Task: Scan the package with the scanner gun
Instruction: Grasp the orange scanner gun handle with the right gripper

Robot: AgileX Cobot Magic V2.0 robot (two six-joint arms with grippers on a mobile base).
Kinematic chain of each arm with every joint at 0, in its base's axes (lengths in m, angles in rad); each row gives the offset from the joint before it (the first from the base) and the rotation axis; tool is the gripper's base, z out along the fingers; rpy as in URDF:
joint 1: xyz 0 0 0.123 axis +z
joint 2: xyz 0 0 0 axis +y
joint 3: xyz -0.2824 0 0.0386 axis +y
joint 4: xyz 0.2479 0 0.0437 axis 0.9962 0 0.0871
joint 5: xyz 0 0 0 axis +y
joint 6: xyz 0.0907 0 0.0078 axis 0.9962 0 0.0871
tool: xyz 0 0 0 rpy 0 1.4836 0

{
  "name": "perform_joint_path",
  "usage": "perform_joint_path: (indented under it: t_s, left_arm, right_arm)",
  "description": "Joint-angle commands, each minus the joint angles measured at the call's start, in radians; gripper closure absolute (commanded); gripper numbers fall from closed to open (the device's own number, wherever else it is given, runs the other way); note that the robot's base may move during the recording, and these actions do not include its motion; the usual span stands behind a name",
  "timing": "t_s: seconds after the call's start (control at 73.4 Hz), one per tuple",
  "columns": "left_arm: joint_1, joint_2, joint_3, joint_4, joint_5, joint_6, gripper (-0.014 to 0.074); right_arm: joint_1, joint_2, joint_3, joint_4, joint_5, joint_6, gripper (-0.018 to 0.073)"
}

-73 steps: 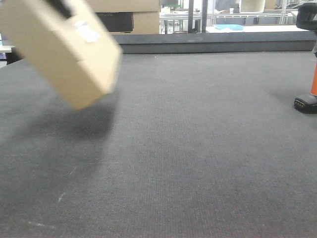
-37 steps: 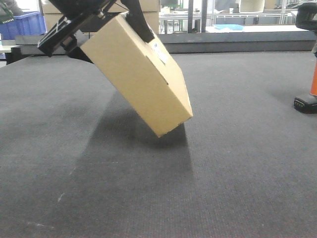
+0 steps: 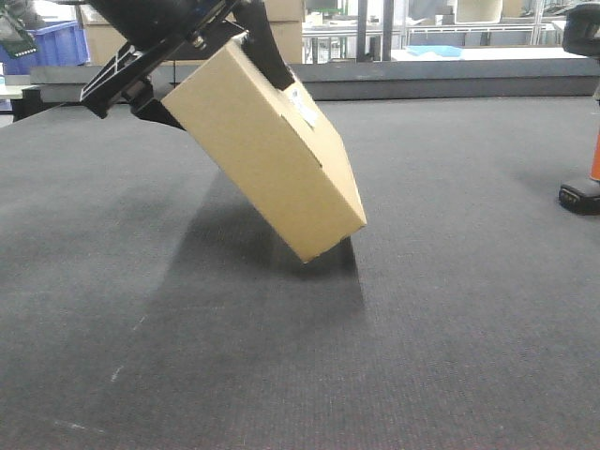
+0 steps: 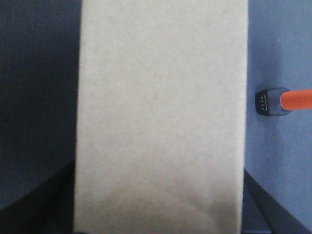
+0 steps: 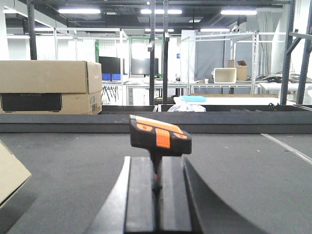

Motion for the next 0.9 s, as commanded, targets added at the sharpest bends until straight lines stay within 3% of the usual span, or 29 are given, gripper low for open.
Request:
perform_joint_path:
  t_s: [0.0, 0.218, 0.627, 0.886]
  left_arm:
    - [-0.003, -0.002, -0.006, -0.010, -0.016, -0.006, 0.0708]
    - [-0.003, -0.002, -0.006, -0.010, -0.016, -0.006, 0.0708]
    - [-0.003, -0.002, -0.006, -0.010, -0.016, -0.006, 0.0708]
    - [-0.003, -0.002, -0.006, -0.003, -0.015, -0.006, 0.0708]
  right_arm:
    - [0.003, -0.002, -0.051, 0.003, 0.008, -0.006, 0.0728]
    - [0.003, 0.176, -0.233, -0.050, 0.127, -0.006, 0.0728]
    - [0.003, 0.626, -0.410, -0.050, 0.127, -0.006, 0.0728]
    - [0.003, 0.752, -0.423, -0.048, -0.014, -0.006, 0.0728]
